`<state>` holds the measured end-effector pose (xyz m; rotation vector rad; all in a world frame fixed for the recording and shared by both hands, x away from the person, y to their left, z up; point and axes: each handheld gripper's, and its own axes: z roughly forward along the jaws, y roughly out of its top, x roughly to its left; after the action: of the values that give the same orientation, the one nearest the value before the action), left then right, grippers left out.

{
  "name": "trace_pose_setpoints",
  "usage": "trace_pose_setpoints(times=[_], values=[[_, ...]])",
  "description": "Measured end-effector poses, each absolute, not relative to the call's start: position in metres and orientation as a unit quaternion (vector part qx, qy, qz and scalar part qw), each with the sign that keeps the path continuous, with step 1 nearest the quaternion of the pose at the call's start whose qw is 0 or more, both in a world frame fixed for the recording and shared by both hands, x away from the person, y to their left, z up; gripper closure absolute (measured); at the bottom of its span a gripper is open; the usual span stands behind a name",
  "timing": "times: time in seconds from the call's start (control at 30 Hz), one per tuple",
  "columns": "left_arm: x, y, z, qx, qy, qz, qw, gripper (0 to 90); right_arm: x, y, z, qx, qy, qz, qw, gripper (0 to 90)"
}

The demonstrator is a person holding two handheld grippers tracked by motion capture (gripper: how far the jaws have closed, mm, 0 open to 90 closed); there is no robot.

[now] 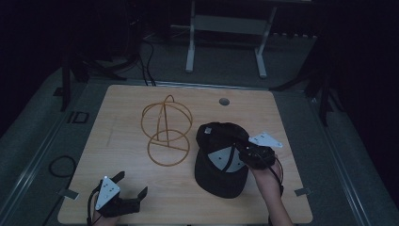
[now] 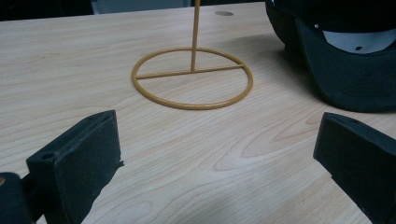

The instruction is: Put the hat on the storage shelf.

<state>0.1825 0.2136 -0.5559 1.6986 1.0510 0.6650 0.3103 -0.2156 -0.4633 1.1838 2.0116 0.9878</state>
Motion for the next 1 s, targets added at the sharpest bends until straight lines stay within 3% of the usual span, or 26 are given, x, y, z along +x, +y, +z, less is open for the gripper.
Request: trace_pose_setpoints(times=[0.37, 0.63, 1.0], values=[[0.182, 0.215, -0.555, 0.699, 0.436, 0.278, 0.494, 1.1, 0.318, -0.212, -0.474, 0.454, 0.765, 0.311, 0.334, 85.8], [0.183, 0.215, -0.555, 0.699, 0.440, 0.280, 0.489, 1.1, 0.319, -0.217, -0.467, 0.463, 0.751, 0.330, 0.335, 87.9], [0.183, 0.213, -0.555, 0.698, 0.446, 0.271, 0.490, 1.6, 0.301, -0.221, -0.423, 0.445, 0.724, 0.402, 0.340, 88.1]])
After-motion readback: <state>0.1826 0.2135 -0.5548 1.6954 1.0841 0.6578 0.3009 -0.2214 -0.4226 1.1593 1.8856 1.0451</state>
